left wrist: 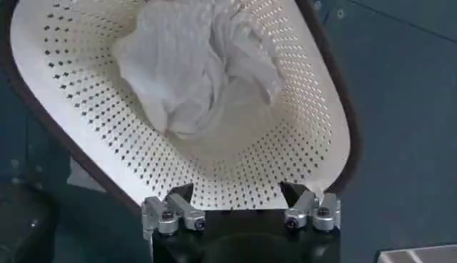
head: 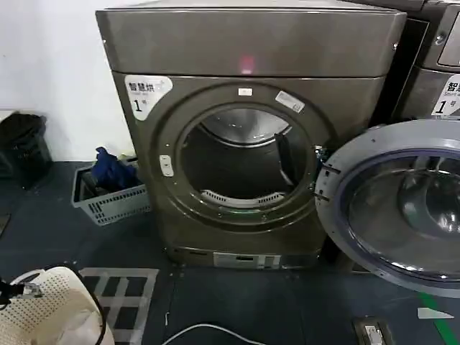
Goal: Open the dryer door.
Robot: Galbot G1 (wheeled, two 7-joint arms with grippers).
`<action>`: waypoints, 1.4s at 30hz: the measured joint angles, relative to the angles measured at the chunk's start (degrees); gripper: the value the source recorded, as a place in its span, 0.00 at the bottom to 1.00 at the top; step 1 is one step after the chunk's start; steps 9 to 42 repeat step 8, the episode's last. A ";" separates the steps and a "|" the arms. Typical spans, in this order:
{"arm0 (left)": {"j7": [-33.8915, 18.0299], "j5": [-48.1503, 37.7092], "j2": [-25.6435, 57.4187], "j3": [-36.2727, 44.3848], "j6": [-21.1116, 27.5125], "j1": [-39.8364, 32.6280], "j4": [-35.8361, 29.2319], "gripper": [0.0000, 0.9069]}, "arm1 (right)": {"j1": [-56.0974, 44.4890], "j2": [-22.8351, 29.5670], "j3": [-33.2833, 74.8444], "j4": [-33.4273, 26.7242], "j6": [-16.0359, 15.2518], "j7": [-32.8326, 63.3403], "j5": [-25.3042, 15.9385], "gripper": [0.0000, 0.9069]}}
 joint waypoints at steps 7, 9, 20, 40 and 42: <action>-0.06 -0.20 0.23 0.00 0.00 -0.22 -0.25 1.00 | 0.09 -0.05 -0.10 -0.23 0.04 0.02 -0.04 1.00; -0.06 -0.26 0.23 0.00 0.00 -0.20 -0.26 1.00 | 0.09 -0.05 -0.09 -0.25 0.05 0.02 -0.05 1.00; -0.06 -0.26 0.23 0.00 0.00 -0.20 -0.26 1.00 | 0.09 -0.05 -0.09 -0.25 0.05 0.02 -0.05 1.00; -0.06 -0.26 0.23 0.00 0.00 -0.20 -0.26 1.00 | 0.09 -0.05 -0.09 -0.25 0.05 0.02 -0.05 1.00; -0.06 -0.26 0.23 0.00 0.00 -0.20 -0.26 1.00 | 0.09 -0.05 -0.09 -0.25 0.05 0.02 -0.05 1.00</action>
